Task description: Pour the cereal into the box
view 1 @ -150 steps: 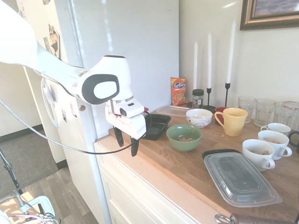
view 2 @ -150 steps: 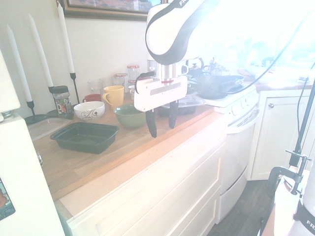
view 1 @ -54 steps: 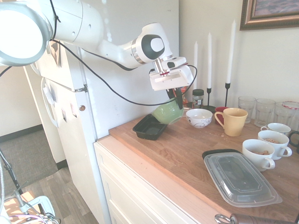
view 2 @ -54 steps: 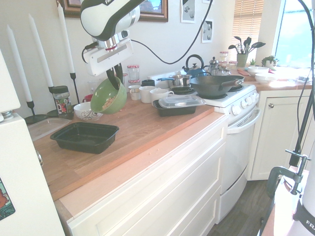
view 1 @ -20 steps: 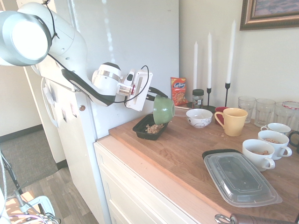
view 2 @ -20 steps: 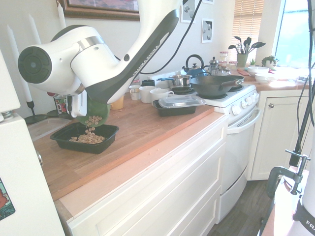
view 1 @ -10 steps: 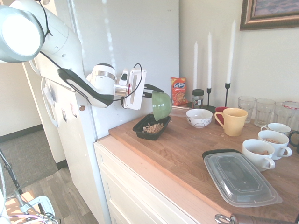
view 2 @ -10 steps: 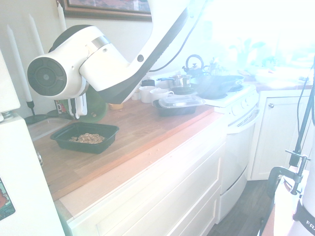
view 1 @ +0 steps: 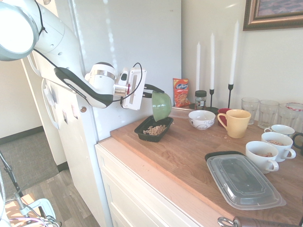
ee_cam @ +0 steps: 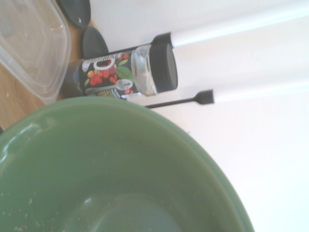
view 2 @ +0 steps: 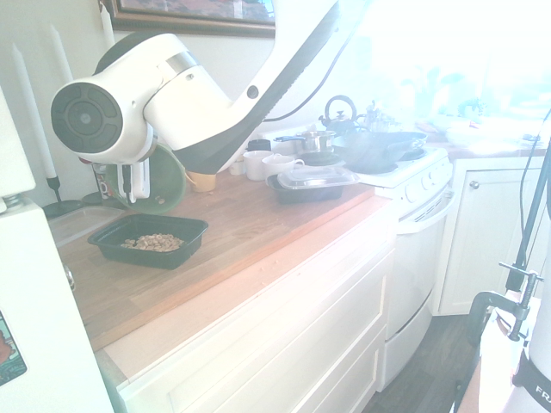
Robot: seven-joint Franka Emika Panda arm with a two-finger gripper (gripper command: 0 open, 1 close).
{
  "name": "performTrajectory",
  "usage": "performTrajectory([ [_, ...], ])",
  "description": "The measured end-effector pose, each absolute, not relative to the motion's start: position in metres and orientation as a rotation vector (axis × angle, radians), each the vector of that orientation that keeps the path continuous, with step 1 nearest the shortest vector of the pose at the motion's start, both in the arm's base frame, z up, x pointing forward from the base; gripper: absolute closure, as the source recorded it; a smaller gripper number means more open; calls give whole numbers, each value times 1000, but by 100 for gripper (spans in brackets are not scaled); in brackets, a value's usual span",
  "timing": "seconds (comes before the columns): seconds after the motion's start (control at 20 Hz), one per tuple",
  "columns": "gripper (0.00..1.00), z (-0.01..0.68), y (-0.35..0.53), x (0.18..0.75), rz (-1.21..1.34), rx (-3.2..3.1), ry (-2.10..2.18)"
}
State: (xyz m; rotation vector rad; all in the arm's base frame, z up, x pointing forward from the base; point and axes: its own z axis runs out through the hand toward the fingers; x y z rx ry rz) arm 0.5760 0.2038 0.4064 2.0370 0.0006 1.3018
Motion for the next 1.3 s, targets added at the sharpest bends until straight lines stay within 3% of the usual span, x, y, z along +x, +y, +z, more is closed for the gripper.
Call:
performTrajectory([
  [0.55,100,473,166,610,975,2470,-550],
  [1.3,100,458,-98,647,185,3140,-1294],
])
